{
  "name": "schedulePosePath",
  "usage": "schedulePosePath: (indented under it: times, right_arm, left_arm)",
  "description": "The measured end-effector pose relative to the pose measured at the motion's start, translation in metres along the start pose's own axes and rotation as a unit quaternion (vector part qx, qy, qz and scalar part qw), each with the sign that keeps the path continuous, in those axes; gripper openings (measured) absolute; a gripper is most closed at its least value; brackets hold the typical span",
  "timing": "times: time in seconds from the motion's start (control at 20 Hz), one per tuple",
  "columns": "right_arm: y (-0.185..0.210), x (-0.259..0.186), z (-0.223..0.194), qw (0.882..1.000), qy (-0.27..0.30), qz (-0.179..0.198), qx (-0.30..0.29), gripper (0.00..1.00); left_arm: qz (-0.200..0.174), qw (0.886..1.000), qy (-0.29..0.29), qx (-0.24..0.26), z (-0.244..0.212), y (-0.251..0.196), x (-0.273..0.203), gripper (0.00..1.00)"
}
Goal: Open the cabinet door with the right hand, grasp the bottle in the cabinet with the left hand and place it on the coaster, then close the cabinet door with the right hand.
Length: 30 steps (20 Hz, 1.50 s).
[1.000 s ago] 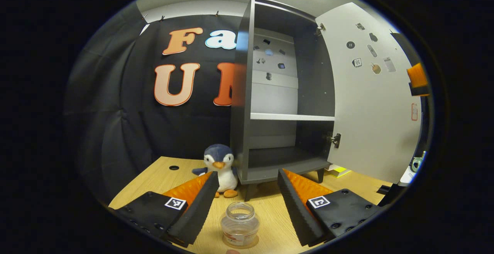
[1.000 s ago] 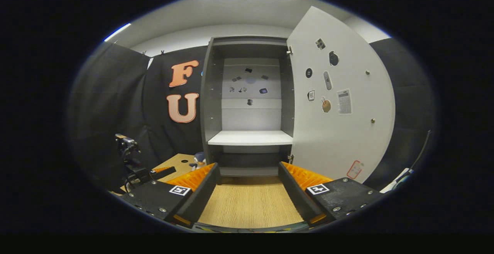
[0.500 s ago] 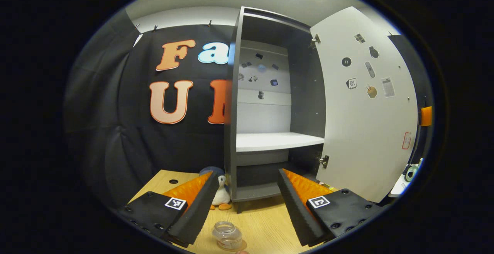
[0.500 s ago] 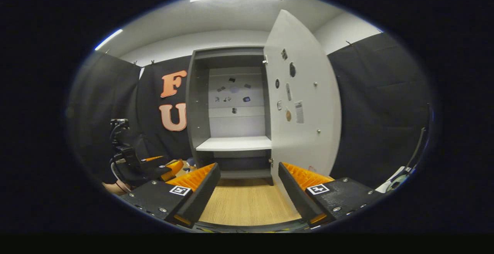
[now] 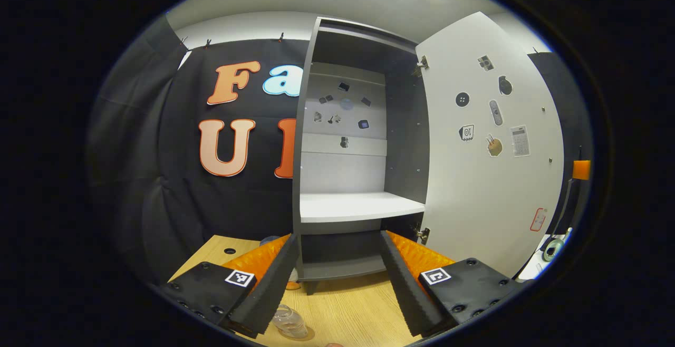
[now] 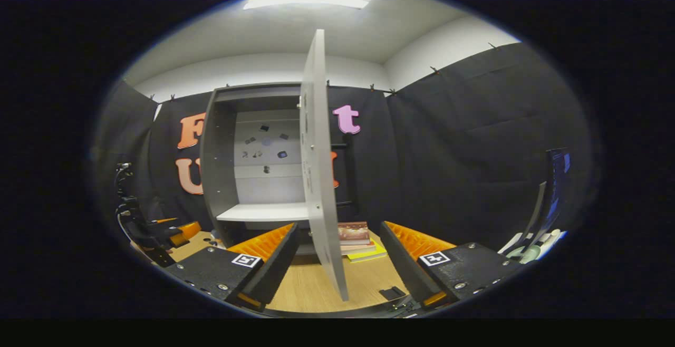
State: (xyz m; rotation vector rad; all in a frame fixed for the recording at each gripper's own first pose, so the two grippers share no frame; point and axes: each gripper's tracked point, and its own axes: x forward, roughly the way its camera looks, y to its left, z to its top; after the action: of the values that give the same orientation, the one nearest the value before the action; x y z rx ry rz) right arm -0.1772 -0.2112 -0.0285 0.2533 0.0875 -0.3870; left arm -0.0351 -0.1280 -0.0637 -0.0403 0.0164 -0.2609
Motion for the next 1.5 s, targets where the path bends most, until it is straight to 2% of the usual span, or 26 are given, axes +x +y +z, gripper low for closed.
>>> schedulePosePath:
  times: [0.1,0.15,0.2,0.4,0.5,0.55,0.6,0.7,0.75,0.8,0.9,1.05,1.2,1.5]
  right_arm:
    - [-0.022,0.012,0.005,1.0,-0.004,-0.019,0.01,0.94]
    - [-0.031,0.017,0.007,1.0,-0.006,-0.025,0.017,0.97]
    - [-0.035,0.024,0.009,0.999,-0.008,-0.025,0.024,0.93]
    - [-0.041,0.039,0.009,0.999,-0.005,-0.005,0.037,0.95]
    - [-0.029,0.047,0.011,0.999,-0.003,0.015,0.037,0.95]
    - [-0.021,0.049,0.012,0.999,-0.001,0.03,0.039,1.0]
    - [-0.02,0.049,0.012,0.999,0.0,0.033,0.039,0.95]
    - [-0.017,0.051,0.015,0.998,-0.002,0.045,0.035,0.94]
    - [-0.015,0.051,0.015,0.998,-0.002,0.048,0.029,1.0]
    - [-0.013,0.05,0.015,0.999,-0.001,0.049,0.02,0.93]
    - [-0.006,0.047,0.016,0.999,-0.001,0.05,0.0,0.93]
    - [0.006,0.044,0.018,0.998,-0.005,0.054,-0.02,0.92]
    - [0.019,0.041,0.016,0.998,-0.002,0.064,-0.008,0.9]
    - [0.073,0.04,0.008,0.99,0.018,0.139,0.026,0.9]
  left_arm:
    - [0.005,1.0,-0.004,0.008,0.005,-0.002,0.003,0.98]
    - [0.009,1.0,-0.003,0.013,0.006,-0.004,0.001,0.98]
    - [0.013,1.0,-0.003,0.015,0.007,-0.005,-0.001,0.98]
    - [0.032,0.999,-0.004,0.015,0.015,-0.002,-0.008,0.99]
    - [0.043,0.999,-0.004,0.007,0.016,0.003,-0.012,0.99]
    - [0.049,0.999,-0.002,0.003,0.015,0.006,-0.012,0.99]
    - [0.057,0.998,0.002,0.0,0.014,0.01,-0.013,0.99]
    - [0.073,0.997,0.009,-0.007,0.01,0.019,-0.018,0.99]
    - [0.08,0.997,0.01,-0.01,0.009,0.023,-0.019,0.99]
    - [0.086,0.996,0.01,-0.008,0.011,0.027,-0.02,0.99]
    - [0.097,0.995,0.01,-0.005,0.01,0.033,-0.022,0.99]
    - [0.097,0.995,0.009,-0.009,0.01,0.036,-0.02,0.99]
    - [0.087,0.996,0.011,-0.012,0.009,0.034,-0.017,0.99]
    - [0.073,0.997,0.008,-0.004,0.009,0.038,-0.003,0.99]
